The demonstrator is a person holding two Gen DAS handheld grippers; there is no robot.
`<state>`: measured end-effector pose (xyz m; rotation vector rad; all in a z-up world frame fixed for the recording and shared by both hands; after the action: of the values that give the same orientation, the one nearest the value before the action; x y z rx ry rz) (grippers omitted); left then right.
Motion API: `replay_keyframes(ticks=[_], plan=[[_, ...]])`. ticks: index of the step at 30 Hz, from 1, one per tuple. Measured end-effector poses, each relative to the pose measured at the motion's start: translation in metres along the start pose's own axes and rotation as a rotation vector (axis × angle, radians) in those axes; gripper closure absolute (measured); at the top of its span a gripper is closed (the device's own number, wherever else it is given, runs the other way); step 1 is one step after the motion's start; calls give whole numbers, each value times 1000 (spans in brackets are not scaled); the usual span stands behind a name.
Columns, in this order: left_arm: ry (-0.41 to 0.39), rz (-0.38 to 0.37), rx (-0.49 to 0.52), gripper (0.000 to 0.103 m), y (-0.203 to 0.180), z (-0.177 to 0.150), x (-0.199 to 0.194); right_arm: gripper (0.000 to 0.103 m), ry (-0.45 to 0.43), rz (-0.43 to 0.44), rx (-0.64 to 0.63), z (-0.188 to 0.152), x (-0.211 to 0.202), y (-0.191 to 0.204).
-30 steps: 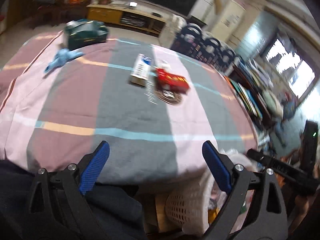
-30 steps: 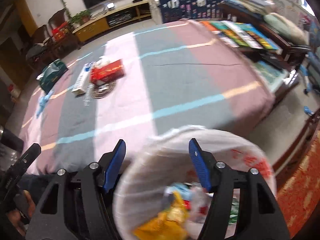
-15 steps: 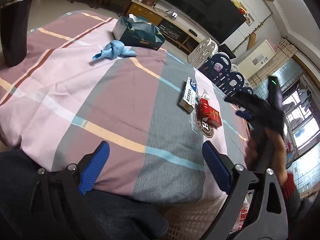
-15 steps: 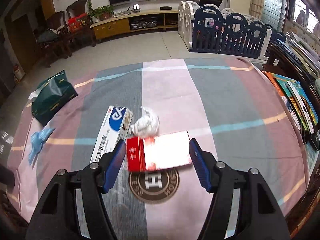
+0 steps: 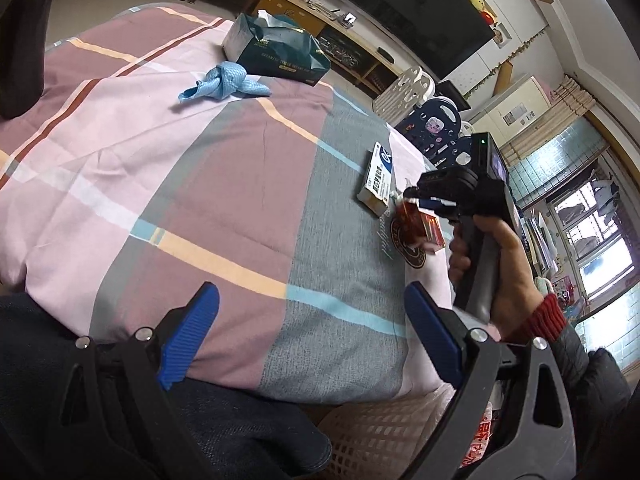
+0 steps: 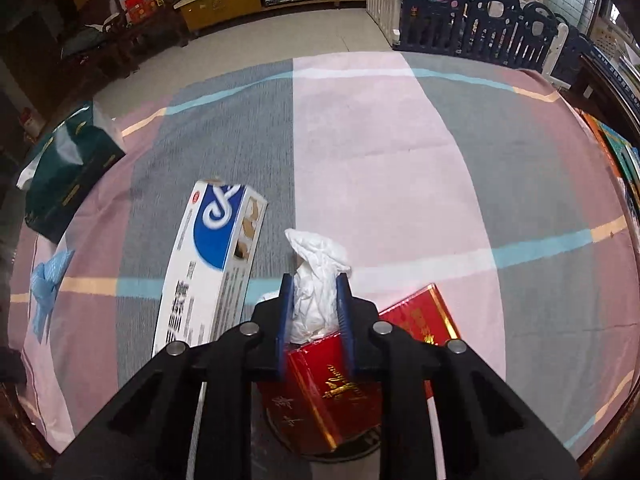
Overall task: Collect trash
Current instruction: 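Grasp the crumpled white tissue with the right tool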
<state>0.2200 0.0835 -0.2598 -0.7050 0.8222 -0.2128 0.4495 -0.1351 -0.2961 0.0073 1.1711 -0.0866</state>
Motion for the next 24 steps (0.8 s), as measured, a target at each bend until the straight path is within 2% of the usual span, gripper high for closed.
replay_keyframes(ticks=[5, 8, 14, 16, 18, 20, 22, 24], plan=[[-2, 0, 1, 10, 0, 1, 0, 81, 88, 202, -96, -61, -28, 24], [-12, -4, 4, 10, -1, 1, -2, 81, 48, 271, -87, -76, -56, 21], [-28, 20, 12, 10, -5, 9, -4, 81, -54, 317, 3, -84, -102, -20], [-20, 45, 26, 12, -15, 22, 5, 81, -80, 272, 25, -92, -106, -39], [45, 84, 103, 13, -35, 39, 28, 81, -74, 238, 56, -98, -104, -58], [59, 112, 193, 20, -55, 60, 55, 81, -72, 217, 91, -109, -104, -77], [71, 125, 247, 58, -69, 77, 81, 81, -85, 169, 111, -118, -104, -94], [110, 140, 266, 60, -76, 89, 112, 81, -104, 111, 117, -125, -105, -108]])
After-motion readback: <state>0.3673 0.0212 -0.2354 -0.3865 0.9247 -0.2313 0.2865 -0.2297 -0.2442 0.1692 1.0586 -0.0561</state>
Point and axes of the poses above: each gripper's, at about its wrist camera, not at the fingertips, and x roughly the way its jaws point, y to its left, z to its top, the point moved 6 cm from there along x, roughly the way its jaws point, and after that the axes turned 9 degrees about -z, right-handed, at the moved point
